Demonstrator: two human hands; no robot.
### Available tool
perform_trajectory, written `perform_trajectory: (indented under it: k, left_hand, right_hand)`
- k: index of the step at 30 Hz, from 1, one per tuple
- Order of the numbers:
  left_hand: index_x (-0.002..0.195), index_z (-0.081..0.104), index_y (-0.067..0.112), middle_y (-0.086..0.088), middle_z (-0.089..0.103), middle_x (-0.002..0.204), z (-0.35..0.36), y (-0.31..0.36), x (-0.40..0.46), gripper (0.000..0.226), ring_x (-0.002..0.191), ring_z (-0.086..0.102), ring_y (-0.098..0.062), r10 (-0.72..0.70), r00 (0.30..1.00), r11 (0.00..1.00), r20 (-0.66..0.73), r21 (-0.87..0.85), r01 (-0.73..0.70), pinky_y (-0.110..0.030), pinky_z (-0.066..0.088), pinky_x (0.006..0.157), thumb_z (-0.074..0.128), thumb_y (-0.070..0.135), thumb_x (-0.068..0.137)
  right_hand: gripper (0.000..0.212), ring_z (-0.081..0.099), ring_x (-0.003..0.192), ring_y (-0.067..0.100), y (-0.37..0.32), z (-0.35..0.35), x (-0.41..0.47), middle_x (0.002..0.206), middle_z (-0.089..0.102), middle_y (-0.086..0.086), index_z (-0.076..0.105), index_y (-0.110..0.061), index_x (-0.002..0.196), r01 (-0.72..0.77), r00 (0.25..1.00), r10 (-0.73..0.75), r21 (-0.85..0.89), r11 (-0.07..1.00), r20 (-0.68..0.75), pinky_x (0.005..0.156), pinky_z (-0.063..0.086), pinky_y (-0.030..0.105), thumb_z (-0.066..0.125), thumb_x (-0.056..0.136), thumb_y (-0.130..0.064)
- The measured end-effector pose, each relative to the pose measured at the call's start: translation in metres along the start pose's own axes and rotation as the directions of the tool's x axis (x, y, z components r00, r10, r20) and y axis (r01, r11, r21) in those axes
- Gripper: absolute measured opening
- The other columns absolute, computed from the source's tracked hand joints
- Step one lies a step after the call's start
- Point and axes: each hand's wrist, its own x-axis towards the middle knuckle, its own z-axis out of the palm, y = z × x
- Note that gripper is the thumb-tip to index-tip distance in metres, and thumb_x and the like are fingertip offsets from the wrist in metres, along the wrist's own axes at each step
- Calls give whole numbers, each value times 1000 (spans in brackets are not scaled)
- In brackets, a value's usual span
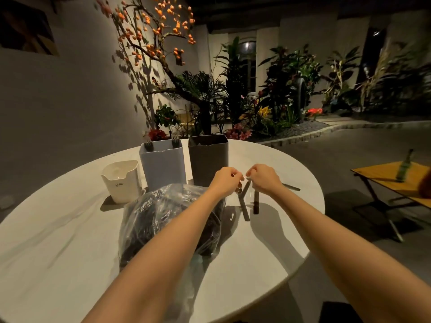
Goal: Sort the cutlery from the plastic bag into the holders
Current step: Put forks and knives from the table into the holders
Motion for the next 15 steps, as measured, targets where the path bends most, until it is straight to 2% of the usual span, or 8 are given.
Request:
perform_trajectory:
  k: [3,7,10,13,15]
  left_hand:
    - [105,66,8,-12,69,100,16,-4,10,23,89,64,-24,-53,998,997,23,62,52,-39,55,84,48,19,98]
    - [113,59,7,-12,63,111,31,-9,22,23,99,61,-29,-103,995,957,-17,271,104,-40,53,89,49,23,99]
    - [118,55,3,-13,62,116,39,-14,31,29,104,61,-31,-195,981,898,17,405,171,-37,53,89,50,23,98]
    - [120,54,2,-16,61,119,44,-15,40,26,107,60,-31,-227,973,886,48,424,186,-36,52,91,49,13,98]
    - [122,51,1,-17,59,120,45,-13,44,26,110,59,-32,-225,973,899,48,396,189,-35,50,91,48,6,96]
  right_hand:
    - [35,54,110,31,21,2,12,120,64,12,65,-11,114,-24,999,26,-75,997,27,94,47,44,34,99,-16]
    - [40,50,116,36,47,9,23,131,55,16,56,-10,128,6,995,13,-187,982,96,95,44,44,34,99,-26]
    - [50,30,137,36,61,17,27,150,34,15,36,-16,145,-4,992,41,-298,954,118,112,26,48,33,100,-37]
    - [61,2,147,35,73,24,35,160,8,15,14,-16,153,-84,984,134,-347,934,121,117,2,50,27,102,-46]
    - [64,5,147,35,77,30,41,159,13,15,13,-12,153,-130,978,176,-333,934,113,117,1,52,25,101,-49]
